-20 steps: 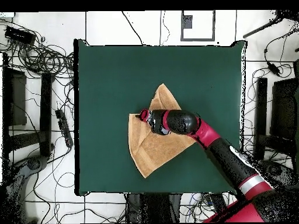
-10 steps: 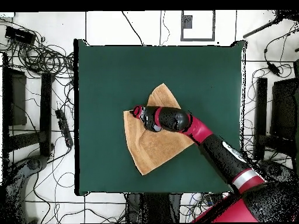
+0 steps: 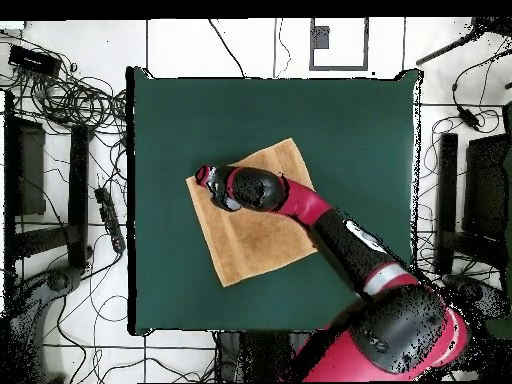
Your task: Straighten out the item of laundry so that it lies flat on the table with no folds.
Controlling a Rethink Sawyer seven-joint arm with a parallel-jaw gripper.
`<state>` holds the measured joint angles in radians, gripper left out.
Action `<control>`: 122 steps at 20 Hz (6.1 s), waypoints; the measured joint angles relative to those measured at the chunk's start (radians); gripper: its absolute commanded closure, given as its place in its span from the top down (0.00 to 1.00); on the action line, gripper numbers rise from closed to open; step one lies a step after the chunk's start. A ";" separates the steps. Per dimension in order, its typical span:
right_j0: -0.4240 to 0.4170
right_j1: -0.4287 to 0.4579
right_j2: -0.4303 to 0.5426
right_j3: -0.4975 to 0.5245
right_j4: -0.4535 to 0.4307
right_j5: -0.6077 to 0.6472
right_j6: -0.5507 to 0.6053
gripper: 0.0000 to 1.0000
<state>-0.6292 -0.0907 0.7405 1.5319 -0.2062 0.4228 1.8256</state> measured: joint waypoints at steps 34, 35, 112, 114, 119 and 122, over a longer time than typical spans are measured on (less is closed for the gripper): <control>0.452 -0.251 -0.471 -0.167 0.065 0.098 0.015 0.00; 0.452 -0.260 -0.483 -0.167 0.064 0.110 0.015 0.00; 0.467 -0.168 -0.844 -0.326 -0.083 -0.030 0.015 0.00; 0.461 -0.167 -0.841 -0.326 -0.069 -0.030 0.015 0.00; 0.426 -0.166 -0.820 -0.326 -0.003 -0.030 0.015 0.00; 0.422 -0.162 -0.818 -0.334 0.006 -0.030 0.015 0.00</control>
<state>-0.2074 -0.2526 -0.0780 1.1984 -0.1997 0.3927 1.8406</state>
